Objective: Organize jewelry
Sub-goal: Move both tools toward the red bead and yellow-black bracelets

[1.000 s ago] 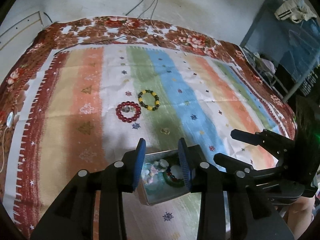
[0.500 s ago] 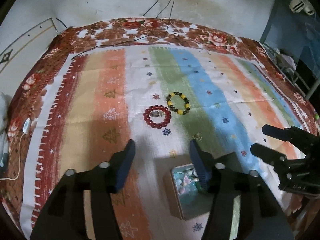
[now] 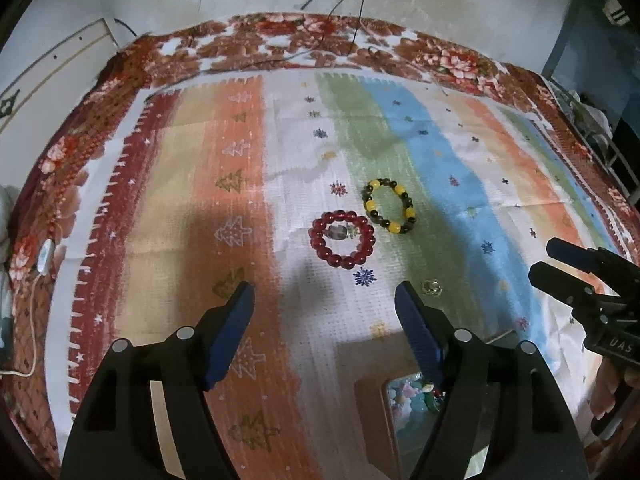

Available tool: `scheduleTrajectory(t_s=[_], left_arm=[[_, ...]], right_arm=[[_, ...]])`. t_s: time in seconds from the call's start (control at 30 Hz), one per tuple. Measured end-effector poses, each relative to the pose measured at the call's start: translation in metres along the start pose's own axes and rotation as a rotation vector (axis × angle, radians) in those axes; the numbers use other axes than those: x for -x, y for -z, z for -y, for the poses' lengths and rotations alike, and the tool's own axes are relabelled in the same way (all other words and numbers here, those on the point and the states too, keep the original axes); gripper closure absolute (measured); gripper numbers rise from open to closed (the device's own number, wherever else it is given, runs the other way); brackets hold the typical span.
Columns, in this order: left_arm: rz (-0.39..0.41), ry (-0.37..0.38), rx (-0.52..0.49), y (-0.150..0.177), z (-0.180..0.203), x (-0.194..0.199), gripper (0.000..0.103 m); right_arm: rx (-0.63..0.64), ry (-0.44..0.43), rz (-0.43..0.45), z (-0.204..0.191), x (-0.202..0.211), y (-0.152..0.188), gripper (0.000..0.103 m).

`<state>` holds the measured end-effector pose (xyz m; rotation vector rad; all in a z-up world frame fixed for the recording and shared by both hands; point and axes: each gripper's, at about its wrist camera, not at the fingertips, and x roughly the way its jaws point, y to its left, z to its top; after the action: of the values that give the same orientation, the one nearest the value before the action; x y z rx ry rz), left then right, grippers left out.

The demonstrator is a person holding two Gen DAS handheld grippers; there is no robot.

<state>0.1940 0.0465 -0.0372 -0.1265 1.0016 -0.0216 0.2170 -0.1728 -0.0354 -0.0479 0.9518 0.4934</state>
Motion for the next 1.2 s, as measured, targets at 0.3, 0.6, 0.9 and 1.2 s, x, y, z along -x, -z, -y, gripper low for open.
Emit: scheduleTrajectory(t_s=[0.3,0.6,0.9,1.2], left_arm=[[-0.049,0.018,0.010,-0.014,-0.005,-0.026,0.031],[-0.094,-0.012,0.000,-0.024,-0.012,-0.052,0.030],[-0.128,-0.005,0.021,-0.031,-0.019,-0.069,0.029],[-0.152,-0.013,0.021,-0.038,-0.023,-0.086,0.029]], right_arm=[[-0.011,-0.012,-0.031,0.001,-0.029,-0.019,0.038],[-0.017,0.001,-0.062,0.006,-0.051,-0.028,0.027],[-0.055,-0.034,-0.100,0.014,-0.074,-0.038,0.018],[-0.067,-0.028,-0.131,0.018,-0.099,-0.047,0.016]])
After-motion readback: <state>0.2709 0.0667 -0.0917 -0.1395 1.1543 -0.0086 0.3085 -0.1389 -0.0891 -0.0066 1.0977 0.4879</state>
